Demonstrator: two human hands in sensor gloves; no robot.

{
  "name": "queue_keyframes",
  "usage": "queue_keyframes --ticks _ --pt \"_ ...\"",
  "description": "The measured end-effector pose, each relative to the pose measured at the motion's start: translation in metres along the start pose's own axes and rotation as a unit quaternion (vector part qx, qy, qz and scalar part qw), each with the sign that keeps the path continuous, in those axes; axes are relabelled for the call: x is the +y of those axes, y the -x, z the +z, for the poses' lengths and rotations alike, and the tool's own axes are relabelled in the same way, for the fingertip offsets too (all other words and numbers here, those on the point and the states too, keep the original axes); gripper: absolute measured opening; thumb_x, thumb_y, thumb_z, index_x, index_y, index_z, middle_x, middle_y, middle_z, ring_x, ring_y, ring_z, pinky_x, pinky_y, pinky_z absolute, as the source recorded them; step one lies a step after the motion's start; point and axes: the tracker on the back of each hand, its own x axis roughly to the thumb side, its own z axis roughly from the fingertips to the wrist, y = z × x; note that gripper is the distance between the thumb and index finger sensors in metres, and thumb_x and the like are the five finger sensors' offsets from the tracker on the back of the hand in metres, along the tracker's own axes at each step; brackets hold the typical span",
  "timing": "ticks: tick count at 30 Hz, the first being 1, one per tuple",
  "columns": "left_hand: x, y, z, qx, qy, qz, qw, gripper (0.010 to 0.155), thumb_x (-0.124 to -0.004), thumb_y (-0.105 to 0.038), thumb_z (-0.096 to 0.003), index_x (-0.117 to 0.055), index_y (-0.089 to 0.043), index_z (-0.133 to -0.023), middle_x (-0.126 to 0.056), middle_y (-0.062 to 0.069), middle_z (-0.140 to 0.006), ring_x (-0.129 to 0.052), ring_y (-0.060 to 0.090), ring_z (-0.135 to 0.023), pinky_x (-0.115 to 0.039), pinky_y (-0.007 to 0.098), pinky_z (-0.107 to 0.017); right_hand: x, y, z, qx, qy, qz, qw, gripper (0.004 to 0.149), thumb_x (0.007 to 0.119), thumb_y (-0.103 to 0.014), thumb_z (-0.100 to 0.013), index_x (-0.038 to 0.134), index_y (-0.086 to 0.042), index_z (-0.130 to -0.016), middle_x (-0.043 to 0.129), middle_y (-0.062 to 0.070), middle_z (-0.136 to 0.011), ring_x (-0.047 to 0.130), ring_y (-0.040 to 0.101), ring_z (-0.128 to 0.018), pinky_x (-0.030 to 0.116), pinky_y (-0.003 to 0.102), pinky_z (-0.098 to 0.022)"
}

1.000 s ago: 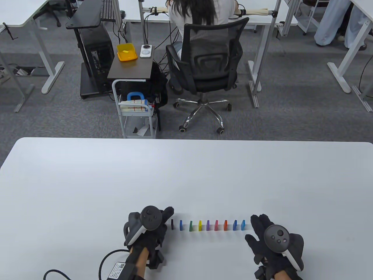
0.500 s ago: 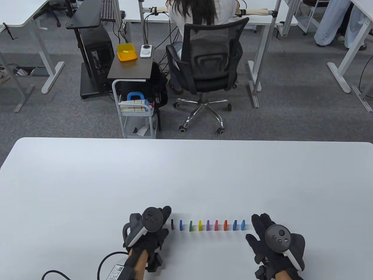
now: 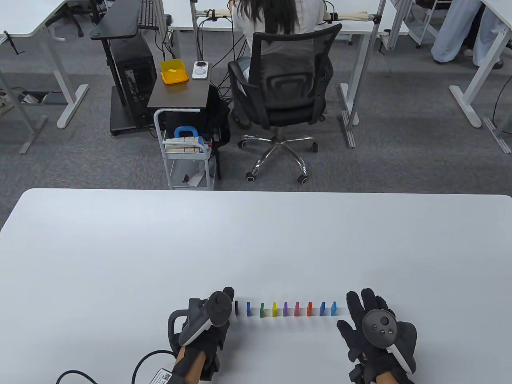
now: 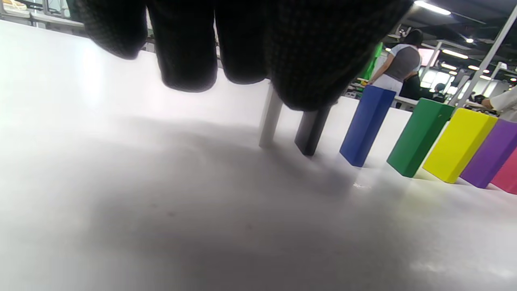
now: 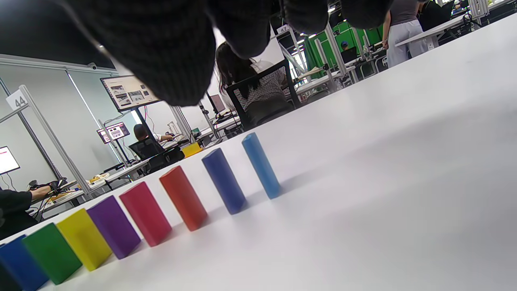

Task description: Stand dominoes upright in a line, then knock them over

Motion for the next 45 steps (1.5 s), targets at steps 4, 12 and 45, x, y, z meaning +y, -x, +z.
queue_keyframes --ticks 4,12,45 --pt "-0.002 -0.006 0.000 -0.013 0.007 -0.010 1.000 0.077 -0.092 -0.033 -0.0379 -0.051 -0.040 -0.103 -0.081 0.000 -0.106 -0.090 0.037 -0.095 -0.073 0.058 -0.073 0.001 0.000 -0.001 0.000 -0.006 0.001 1.000 0.075 0.084 -0.046 -0.041 0.060 -0.017 -0.106 0.043 0.023 -0.111 0.048 0.058 -0.097 0.044 0.071 -0.068" --pt "0.009 0.000 0.005 -0.014 -0.031 0.019 0.999 0.077 -0.091 -0.036 -0.0379 -0.050 -0.039 -0.103 -0.077 0.002 -0.108 -0.087 0.037 -0.097 -0.072 0.058 -0.073 -0.001 0.002 -0.001 0.004 -0.002 -0.004 1.000 0.075 0.084 -0.046 -0.041 0.060 -0.017 -0.106 0.042 0.023 -0.111 0.049 0.057 -0.097 0.044 0.071 -0.069" --pt "0.012 0.043 0.040 0.029 -0.081 0.055 0.995 0.088 -0.078 -0.057 -0.0399 -0.023 -0.040 -0.106 -0.010 0.008 -0.120 -0.022 0.047 -0.110 -0.042 0.064 -0.081 0.006 -0.009 0.002 -0.022 -0.012 0.008 1.000 0.080 0.082 -0.048 -0.041 0.053 -0.017 -0.108 0.039 0.025 -0.111 0.043 0.059 -0.098 0.043 0.070 -0.069"
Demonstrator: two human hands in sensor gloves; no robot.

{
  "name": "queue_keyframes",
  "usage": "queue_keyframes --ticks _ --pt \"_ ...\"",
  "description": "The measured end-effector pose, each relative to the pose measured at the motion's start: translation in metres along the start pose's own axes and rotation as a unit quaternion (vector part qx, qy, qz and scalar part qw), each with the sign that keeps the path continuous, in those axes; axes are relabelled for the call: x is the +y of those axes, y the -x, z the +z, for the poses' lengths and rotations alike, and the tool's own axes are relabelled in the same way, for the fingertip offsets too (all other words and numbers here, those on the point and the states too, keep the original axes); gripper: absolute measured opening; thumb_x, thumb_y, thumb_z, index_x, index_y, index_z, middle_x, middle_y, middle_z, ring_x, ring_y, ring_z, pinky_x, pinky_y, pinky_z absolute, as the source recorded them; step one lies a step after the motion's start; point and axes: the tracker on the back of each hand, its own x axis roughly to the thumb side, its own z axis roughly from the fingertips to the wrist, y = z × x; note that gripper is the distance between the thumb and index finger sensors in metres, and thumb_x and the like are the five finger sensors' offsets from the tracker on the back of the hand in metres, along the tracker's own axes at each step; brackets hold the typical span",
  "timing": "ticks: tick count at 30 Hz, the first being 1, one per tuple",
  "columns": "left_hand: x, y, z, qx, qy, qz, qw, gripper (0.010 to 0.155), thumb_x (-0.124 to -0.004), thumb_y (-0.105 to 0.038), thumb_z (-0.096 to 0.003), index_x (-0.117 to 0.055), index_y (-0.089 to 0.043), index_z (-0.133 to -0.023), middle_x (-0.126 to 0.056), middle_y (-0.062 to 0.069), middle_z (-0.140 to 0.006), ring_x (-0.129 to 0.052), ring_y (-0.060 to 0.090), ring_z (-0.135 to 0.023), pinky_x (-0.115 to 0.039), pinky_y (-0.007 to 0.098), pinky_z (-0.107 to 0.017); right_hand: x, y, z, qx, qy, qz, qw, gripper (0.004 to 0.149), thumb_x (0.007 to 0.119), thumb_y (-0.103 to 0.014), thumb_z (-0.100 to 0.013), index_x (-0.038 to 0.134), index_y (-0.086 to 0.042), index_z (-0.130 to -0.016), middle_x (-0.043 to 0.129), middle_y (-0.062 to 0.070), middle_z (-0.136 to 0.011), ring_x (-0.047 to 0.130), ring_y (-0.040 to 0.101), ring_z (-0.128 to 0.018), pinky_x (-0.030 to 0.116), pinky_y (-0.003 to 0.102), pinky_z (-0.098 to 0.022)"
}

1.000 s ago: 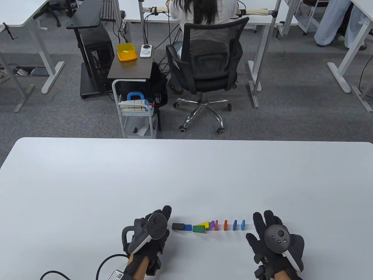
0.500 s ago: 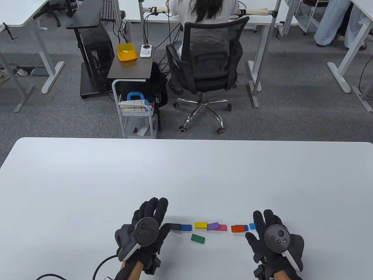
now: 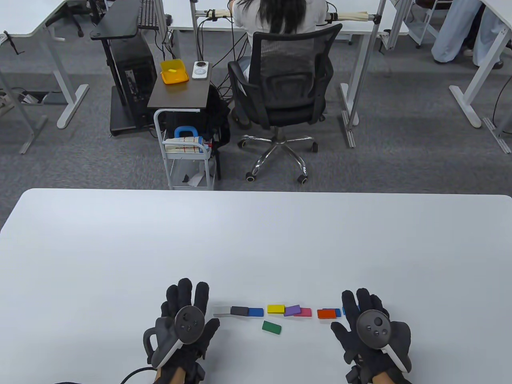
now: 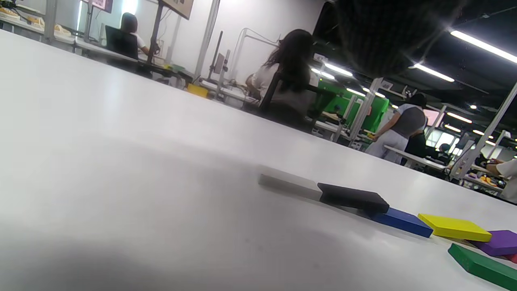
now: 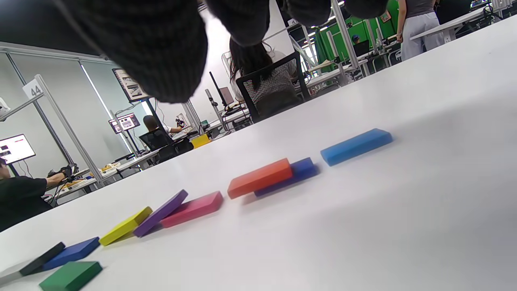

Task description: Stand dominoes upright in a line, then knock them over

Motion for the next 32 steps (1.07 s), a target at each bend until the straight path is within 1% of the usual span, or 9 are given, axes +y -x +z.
queue_keyframes --ticks 15,21,24,28,32 --pt "-0.007 -0.010 -0.001 -0.016 0.015 -0.023 1.000 0.087 -0.078 -0.057 -0.0398 -0.024 -0.040 -0.106 -0.011 0.009 -0.120 -0.022 0.047 -0.110 -0.042 0.065 -0.081 0.004 -0.006 0.000 -0.008 -0.008 0.019 1.000 0.081 0.082 -0.048 -0.041 0.052 -0.017 -0.109 0.036 0.025 -0.112 0.041 0.060 -0.098 0.042 0.071 -0.069" --pt "-0.013 -0.013 -0.004 -0.019 0.036 -0.030 0.999 0.087 -0.078 -0.057 -0.0400 -0.023 -0.040 -0.106 -0.010 0.009 -0.120 -0.022 0.047 -0.110 -0.042 0.066 -0.080 0.002 -0.006 0.001 -0.007 -0.009 0.009 1.000 0.081 0.082 -0.048 -0.041 0.051 -0.017 -0.109 0.036 0.025 -0.112 0.041 0.060 -0.098 0.042 0.071 -0.069" --pt "-0.011 -0.017 -0.001 -0.039 0.030 -0.020 0.999 0.086 -0.078 -0.057 -0.0400 -0.024 -0.040 -0.106 -0.011 0.009 -0.120 -0.024 0.046 -0.110 -0.045 0.065 -0.080 0.002 -0.006 0.001 -0.008 -0.008 0.009 1.000 0.081 0.082 -0.048 -0.041 0.051 -0.017 -0.109 0.036 0.025 -0.112 0.042 0.060 -0.097 0.043 0.071 -0.069" --pt "-0.005 -0.022 0.003 -0.058 -0.001 -0.008 0.998 0.085 -0.078 -0.056 -0.0400 -0.027 -0.040 -0.106 -0.016 0.008 -0.121 -0.027 0.045 -0.111 -0.047 0.065 -0.080 0.004 -0.007 0.002 -0.008 -0.015 0.014 1.000 0.081 0.082 -0.048 -0.041 0.050 -0.017 -0.109 0.035 0.025 -0.112 0.042 0.059 -0.097 0.043 0.070 -0.069" --pt "-0.007 -0.021 0.005 -0.058 0.005 -0.005 0.998 0.084 -0.078 -0.056 -0.0401 -0.027 -0.040 -0.106 -0.016 0.008 -0.121 -0.027 0.045 -0.111 -0.046 0.065 -0.080 0.005 -0.009 0.003 -0.011 -0.016 0.013 1.000 0.081 0.082 -0.048 -0.041 0.050 -0.017 -0.109 0.035 0.026 -0.111 0.042 0.059 -0.097 0.043 0.070 -0.069"
